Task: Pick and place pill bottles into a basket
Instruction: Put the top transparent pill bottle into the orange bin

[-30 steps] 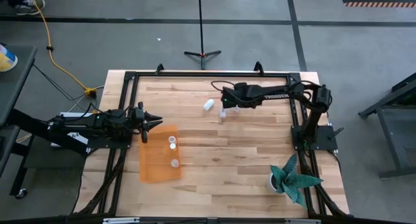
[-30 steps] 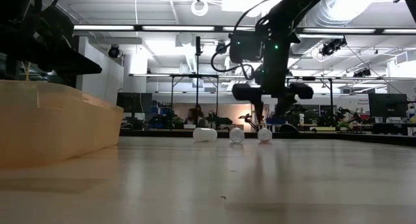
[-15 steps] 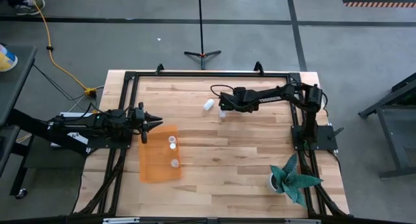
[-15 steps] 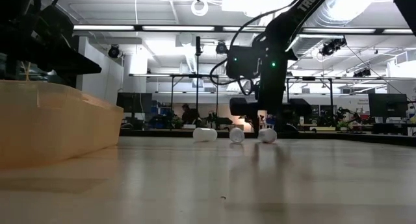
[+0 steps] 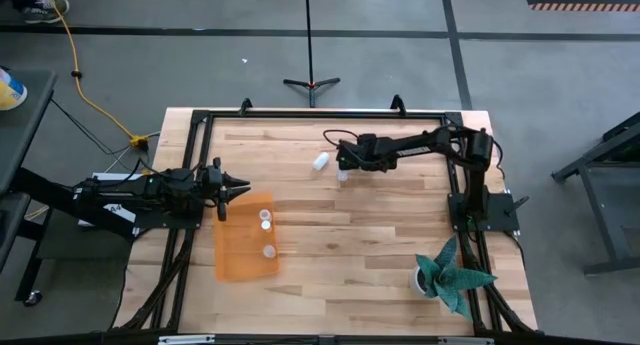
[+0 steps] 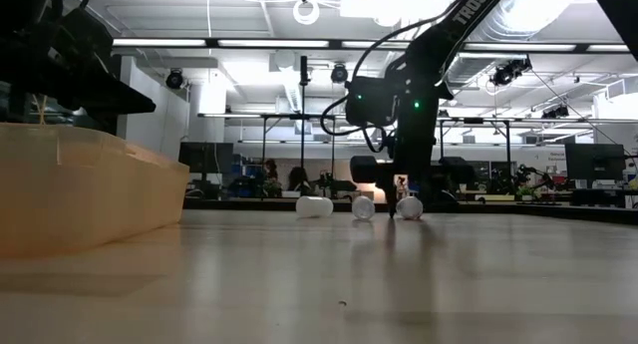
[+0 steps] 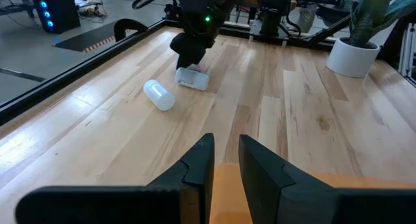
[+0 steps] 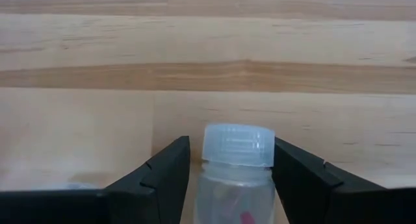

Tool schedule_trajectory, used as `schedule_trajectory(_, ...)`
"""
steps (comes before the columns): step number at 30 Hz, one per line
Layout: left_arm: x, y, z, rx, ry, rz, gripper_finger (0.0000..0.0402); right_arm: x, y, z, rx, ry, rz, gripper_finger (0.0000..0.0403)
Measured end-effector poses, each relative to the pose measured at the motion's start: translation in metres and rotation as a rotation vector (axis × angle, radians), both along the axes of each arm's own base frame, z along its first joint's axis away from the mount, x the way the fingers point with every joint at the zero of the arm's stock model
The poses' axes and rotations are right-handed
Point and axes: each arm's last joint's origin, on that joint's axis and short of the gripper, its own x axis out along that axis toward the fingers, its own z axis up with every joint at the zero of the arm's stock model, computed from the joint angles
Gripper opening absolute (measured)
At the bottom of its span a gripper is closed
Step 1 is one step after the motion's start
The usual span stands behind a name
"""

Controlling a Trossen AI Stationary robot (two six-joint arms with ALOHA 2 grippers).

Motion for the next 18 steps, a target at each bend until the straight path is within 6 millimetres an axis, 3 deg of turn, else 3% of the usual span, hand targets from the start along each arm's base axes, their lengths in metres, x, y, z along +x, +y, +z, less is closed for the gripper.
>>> schedule_trajectory(9, 0.0, 0.0, 0.0, 0.0, 0.0, 0.0, 0.0108, -0.006, -0.016, 0.0, -0.001, 0.021, 0.0, 0.0186)
schedule_trajectory(18, 0.0, 0.0, 0.0, 0.0, 0.0, 0.001, 0.0108, -0.009, -0.024, 0.0, 0.012, 0.012, 0.003, 0.0137)
